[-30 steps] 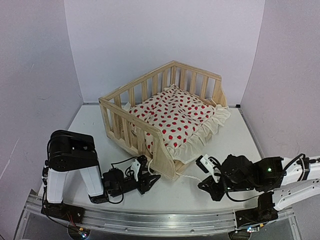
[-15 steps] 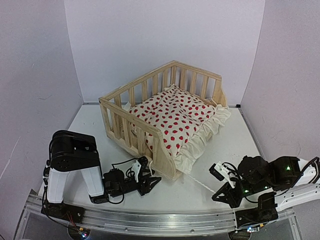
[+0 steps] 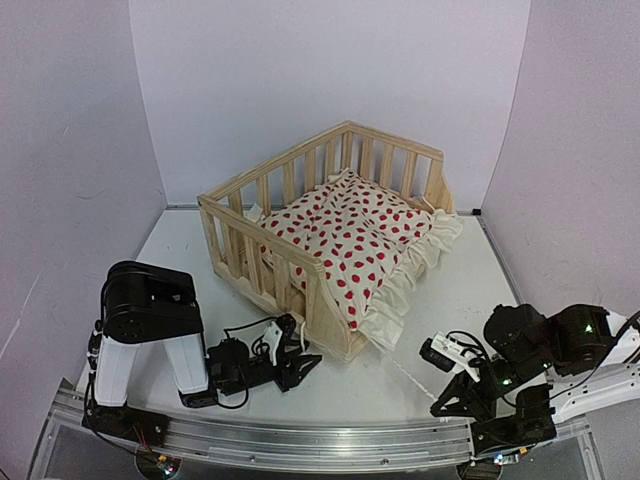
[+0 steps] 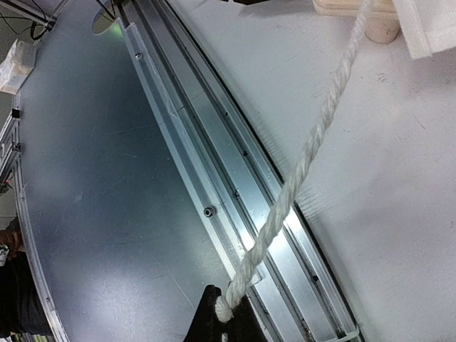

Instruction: Set up the pet bed

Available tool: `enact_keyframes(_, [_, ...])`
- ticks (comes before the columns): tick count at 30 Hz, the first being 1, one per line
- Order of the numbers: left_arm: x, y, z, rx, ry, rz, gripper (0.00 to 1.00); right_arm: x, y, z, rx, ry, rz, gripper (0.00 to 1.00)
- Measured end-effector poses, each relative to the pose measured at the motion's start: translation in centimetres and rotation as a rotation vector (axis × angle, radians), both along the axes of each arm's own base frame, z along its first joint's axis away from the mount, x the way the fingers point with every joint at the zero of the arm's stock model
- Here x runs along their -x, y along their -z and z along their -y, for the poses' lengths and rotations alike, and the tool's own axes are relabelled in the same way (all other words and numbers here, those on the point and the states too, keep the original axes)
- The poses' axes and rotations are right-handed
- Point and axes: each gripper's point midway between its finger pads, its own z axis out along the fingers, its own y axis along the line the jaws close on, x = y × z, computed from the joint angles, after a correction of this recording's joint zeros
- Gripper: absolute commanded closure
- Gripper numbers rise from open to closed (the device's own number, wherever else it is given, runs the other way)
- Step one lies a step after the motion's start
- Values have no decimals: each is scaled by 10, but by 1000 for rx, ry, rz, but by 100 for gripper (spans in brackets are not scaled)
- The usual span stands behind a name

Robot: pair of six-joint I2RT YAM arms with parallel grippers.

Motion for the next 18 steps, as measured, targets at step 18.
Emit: enact_keyframes(18, [-3, 18, -31, -70, -53, -12, 54, 3, -2, 7, 25, -6, -13, 100])
